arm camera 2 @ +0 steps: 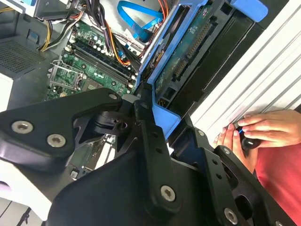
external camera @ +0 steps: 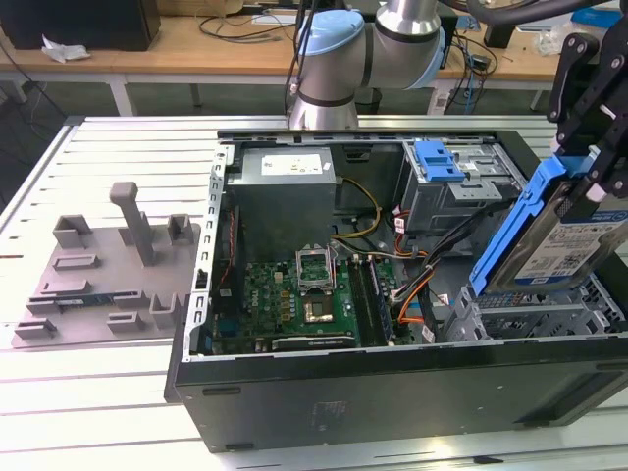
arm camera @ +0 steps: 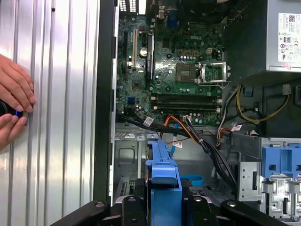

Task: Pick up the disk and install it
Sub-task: 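Insert the disk into the insertion slot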

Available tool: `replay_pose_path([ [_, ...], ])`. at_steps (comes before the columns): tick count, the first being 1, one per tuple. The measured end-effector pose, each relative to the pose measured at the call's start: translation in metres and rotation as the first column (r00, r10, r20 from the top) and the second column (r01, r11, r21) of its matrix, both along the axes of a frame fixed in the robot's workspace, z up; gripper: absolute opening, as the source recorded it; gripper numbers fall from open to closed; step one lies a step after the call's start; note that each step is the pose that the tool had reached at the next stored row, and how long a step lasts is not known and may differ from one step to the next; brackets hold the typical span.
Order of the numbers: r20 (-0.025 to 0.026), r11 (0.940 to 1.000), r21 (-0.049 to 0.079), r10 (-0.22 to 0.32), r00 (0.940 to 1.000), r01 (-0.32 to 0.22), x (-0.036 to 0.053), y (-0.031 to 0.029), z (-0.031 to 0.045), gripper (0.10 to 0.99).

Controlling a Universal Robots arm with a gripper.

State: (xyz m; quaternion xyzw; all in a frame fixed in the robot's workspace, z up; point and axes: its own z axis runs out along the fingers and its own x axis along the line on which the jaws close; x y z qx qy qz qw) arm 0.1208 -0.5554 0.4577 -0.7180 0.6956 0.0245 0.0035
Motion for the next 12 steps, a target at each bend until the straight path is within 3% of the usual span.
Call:
replay_pose_path([
  [12, 0.0000, 1.0000, 0.000, 0.000, 1.0000, 0.000, 0.0000, -0.0050, -0.0002, 0.369],
])
